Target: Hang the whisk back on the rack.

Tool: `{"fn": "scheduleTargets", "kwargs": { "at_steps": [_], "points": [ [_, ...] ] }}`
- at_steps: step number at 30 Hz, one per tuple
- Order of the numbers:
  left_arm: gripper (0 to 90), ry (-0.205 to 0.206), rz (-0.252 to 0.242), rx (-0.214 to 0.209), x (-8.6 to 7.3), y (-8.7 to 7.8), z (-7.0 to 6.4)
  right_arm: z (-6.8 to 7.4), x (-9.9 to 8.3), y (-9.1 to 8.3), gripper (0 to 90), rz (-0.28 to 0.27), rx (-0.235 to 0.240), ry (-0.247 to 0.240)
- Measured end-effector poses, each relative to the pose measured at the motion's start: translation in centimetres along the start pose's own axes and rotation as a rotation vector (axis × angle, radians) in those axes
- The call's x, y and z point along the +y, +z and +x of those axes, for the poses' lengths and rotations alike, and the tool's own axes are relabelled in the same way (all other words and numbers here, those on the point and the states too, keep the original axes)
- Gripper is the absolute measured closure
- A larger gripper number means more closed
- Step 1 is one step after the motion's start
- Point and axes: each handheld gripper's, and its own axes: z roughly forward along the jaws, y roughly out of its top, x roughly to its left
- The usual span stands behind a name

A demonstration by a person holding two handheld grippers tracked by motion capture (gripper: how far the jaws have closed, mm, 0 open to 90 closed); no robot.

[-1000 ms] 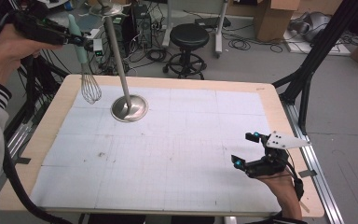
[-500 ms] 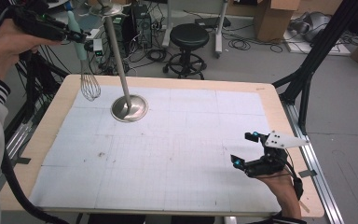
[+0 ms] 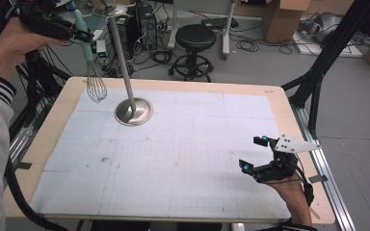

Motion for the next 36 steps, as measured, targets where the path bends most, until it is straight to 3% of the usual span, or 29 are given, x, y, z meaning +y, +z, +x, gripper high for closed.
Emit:
{"fn": "scheduleTargets", "kwargs": {
  "at_steps": [9,20,36],
  "points": [
    [66.2,-0.005,0.022,0.013,0.3,0.0,0.2,0.0,-0.1,0.1,0.1,0.004,0.003,0.003],
    [66.3,-0.007,0.011,0.014,0.4,0.1,0.3,-0.1,-0.1,0.1,0.1,0.003,0.004,0.001],
    [66.2,-0.001,0.023,0.003,0.7,2.0,0.0,-0.1,-0.2,0.2,0.1,0.006,0.008,0.003]
  ]
}}
